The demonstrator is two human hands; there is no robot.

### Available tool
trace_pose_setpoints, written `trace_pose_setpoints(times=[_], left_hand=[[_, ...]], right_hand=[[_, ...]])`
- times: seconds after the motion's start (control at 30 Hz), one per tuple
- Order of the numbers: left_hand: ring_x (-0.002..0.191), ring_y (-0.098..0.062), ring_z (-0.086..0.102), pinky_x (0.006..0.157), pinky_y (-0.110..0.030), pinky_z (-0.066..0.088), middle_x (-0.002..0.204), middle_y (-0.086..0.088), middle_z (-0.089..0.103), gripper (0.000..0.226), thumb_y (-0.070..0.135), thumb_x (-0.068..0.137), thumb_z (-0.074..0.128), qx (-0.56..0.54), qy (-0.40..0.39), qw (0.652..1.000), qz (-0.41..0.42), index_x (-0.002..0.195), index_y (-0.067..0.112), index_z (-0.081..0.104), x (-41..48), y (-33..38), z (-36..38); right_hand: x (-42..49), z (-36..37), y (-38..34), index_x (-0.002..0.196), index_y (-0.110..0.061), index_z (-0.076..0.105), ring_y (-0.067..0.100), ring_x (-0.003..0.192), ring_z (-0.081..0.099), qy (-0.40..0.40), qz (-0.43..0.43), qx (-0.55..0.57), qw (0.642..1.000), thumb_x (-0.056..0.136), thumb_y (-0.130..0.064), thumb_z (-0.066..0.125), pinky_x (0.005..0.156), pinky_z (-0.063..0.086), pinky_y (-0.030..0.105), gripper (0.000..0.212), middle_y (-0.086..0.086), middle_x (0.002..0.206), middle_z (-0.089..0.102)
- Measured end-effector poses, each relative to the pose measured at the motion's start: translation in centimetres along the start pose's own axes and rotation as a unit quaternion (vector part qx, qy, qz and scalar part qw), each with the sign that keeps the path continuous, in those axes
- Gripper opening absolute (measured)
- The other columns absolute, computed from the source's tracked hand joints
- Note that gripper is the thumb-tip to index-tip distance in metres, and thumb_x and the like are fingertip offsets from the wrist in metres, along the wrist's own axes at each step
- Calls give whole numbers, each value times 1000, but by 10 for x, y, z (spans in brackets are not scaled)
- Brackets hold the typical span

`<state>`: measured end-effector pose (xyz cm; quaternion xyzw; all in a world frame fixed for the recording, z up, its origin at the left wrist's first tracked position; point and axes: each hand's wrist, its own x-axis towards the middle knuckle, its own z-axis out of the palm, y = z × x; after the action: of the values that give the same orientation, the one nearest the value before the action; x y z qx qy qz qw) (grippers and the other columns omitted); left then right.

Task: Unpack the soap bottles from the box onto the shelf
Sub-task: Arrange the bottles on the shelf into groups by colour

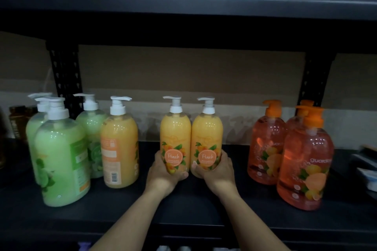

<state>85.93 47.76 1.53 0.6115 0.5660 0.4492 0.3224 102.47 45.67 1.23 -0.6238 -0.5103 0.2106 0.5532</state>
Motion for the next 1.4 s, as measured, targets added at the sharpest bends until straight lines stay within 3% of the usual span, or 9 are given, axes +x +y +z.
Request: trace_pose_setpoints(times=[0.53, 0.63, 0.8, 0.9, 0.97, 1.03, 1.13, 1.27, 1.4], left_hand=[[103, -12, 52, 71, -20, 43, 125, 6, 55, 103, 31, 55, 91, 19, -4, 1000, -20, 138, 24, 31, 0, 5, 3], [127, -19, 48, 99, -28, 44, 143, 1, 47, 125, 34, 54, 93, 7, -50, 997, -53, 152, 19, 16, -6, 7, -8], [96, -10, 64, 95, -34, 51, 99, 7, 69, 35, 4, 87, 61, 74, -23, 997, 9, 118, 19, 59, -33, -7, -52], [73, -17, 63, 75, -36, 54, 72, 5, 66, 34, -5, 83, 45, 121, 103, 984, 75, 77, 25, 60, -52, -24, -90], [78, -19, 60, 73, -31, 48, 81, 5, 65, 27, 2, 86, 48, 163, 163, 968, 103, 80, 26, 57, -63, -36, -115], [95, -18, 58, 79, -29, 43, 100, 4, 59, 10, 16, 91, 52, 208, 164, 957, 122, 99, 23, 55, -72, -49, -125], [118, -19, 51, 97, -29, 43, 122, 0, 52, 66, 62, 85, 36, 339, 120, 926, 115, 129, 15, 47, -79, -64, -122], [132, -15, 38, 112, -25, 28, 140, 0, 42, 98, 78, 69, 16, 396, 103, 903, 129, 143, 15, 31, -82, -64, -123], [138, -16, 34, 116, -29, 24, 147, -4, 39, 105, 82, 72, 20, 420, 92, 895, 118, 150, 11, 24, -77, -68, -121]], right_hand=[[3, 5, 7, 133, -32, 41, 17, 116, 55, 0, 10, -15, 1000, 51, -54, 87, 96, 52, 41, 97, -4, 124, 51], [1, 2, 3, 151, -30, 18, 24, 136, 35, -6, 8, -22, 1000, 54, -57, 85, 109, 39, 49, 121, 3, 142, 37], [-3, -8, -8, 153, -27, 7, 31, 140, 16, 82, -1, -42, 996, 62, -49, 88, 113, 28, 53, 124, 12, 152, 19], [-24, -6, -17, 133, -17, 34, 28, 123, 31, 208, -108, -27, 972, 66, -55, 80, 100, 40, 48, 90, 5, 129, 30], [-49, 9, -34, 117, -17, 41, 16, 109, 36, 223, -195, -7, 955, 74, -50, 72, 92, 40, 34, 62, -1, 116, 31], [-75, 33, -53, 107, -22, 44, 6, 96, 38, 167, -264, -25, 949, 81, -32, 72, 88, 36, 17, 40, -1, 109, 37], [-99, 80, -75, 114, -28, 47, 0, 99, 45, -15, -271, -61, 960, 84, -27, 70, 91, 40, 14, 38, -7, 110, 43], [-93, 127, -83, 150, -19, 27, 14, 132, 40, -153, -100, -31, 983, 72, -46, 79, 110, 38, 33, 97, -4, 138, 37], [-71, 151, -83, 151, -31, 20, 13, 126, 51, -220, -14, 0, 975, 49, -57, 86, 107, 44, 37, 123, -7, 138, 49]])
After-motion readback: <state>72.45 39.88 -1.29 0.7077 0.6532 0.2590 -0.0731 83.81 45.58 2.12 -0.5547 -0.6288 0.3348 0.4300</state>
